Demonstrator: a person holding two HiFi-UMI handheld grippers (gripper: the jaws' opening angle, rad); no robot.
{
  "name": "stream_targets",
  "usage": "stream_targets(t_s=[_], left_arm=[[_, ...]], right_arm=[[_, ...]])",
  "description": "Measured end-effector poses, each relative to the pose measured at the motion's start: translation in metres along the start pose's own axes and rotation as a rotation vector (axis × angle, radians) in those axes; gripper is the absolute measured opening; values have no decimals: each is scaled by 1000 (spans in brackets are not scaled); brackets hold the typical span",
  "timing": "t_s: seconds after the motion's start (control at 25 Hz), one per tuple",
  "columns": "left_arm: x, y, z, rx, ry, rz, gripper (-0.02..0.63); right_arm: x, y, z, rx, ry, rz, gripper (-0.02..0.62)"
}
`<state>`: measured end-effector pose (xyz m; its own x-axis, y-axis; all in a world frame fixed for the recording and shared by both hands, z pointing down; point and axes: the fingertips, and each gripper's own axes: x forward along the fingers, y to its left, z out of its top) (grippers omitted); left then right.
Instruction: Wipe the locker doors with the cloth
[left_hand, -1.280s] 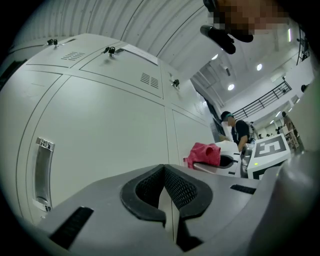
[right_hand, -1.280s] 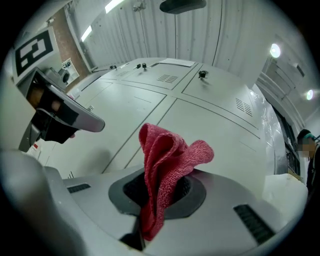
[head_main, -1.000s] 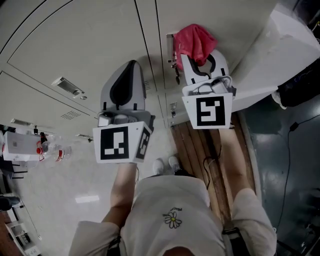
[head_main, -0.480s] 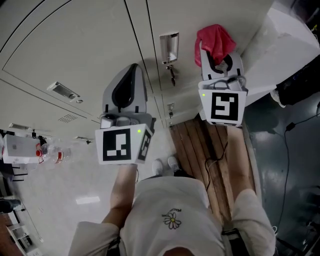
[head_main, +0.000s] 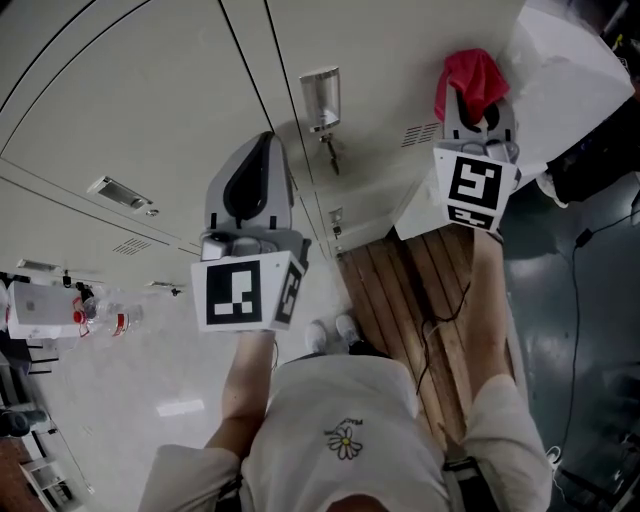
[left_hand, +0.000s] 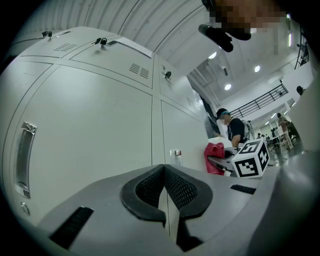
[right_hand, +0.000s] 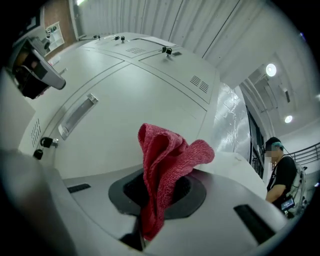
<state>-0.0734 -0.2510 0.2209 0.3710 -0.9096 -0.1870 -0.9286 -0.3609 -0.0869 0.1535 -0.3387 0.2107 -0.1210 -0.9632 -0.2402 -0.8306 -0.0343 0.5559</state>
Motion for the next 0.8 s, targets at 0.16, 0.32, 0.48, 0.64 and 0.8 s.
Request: stream_targets(t_s=[0.16, 0.32, 0.48, 0.64, 0.8], left_arm=[[1, -5, -1, 1, 2, -8, 15], [1, -8, -1, 3, 4, -11, 15], [0, -10, -1, 7, 9, -11, 15], [-1, -10, 0, 12, 6, -7, 15], [-2, -11, 1, 14, 7, 1, 15]], right_arm=[[4, -23, -20, 2, 56, -62, 32], [6, -37, -31, 15, 88, -95, 32], [7, -43, -36, 25, 98, -107, 32], [7, -45, -38, 23, 100, -109, 32], [5, -44, -34, 37, 95, -102, 32]])
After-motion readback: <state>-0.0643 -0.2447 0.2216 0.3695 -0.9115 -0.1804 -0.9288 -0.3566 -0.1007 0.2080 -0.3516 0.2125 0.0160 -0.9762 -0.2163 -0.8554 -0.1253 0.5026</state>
